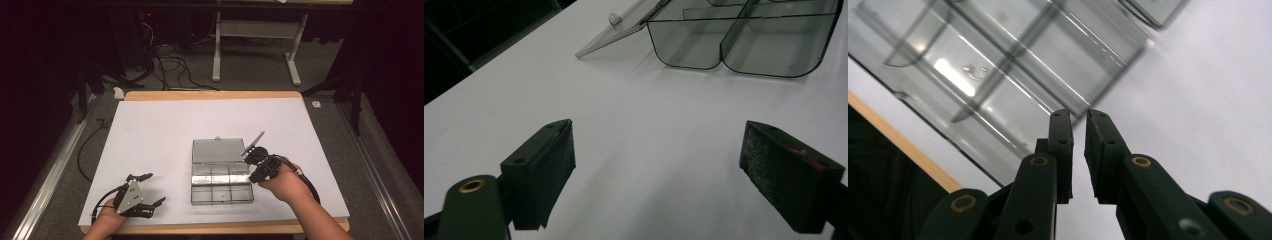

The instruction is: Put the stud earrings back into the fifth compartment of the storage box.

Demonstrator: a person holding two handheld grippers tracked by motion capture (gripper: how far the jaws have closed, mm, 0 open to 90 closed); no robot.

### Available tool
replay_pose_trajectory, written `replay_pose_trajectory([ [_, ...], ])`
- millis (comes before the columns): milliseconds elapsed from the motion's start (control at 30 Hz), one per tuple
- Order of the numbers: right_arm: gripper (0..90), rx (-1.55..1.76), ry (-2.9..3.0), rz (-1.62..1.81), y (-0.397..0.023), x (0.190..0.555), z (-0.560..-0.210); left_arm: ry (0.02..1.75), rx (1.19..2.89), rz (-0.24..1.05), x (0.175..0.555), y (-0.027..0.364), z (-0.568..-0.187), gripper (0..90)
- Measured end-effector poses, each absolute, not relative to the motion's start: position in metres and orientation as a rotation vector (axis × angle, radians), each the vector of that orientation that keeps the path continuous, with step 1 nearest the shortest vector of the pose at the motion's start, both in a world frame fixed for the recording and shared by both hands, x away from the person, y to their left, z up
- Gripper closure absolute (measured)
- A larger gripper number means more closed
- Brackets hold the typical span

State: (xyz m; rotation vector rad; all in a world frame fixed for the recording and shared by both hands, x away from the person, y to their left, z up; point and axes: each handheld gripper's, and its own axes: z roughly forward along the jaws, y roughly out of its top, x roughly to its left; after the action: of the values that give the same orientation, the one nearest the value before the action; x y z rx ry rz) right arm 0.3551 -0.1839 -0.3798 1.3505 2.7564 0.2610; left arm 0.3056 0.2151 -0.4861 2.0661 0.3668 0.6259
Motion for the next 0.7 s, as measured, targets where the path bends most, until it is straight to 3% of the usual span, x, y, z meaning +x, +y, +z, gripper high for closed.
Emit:
replay_pose_trajectory([
  [700, 79.1, 1.489, 2.695, 0.191, -0.224, 0.366, -0.418, 0.37, 2.063, 0.625, 0.306, 0.216, -0.486, 15.2],
])
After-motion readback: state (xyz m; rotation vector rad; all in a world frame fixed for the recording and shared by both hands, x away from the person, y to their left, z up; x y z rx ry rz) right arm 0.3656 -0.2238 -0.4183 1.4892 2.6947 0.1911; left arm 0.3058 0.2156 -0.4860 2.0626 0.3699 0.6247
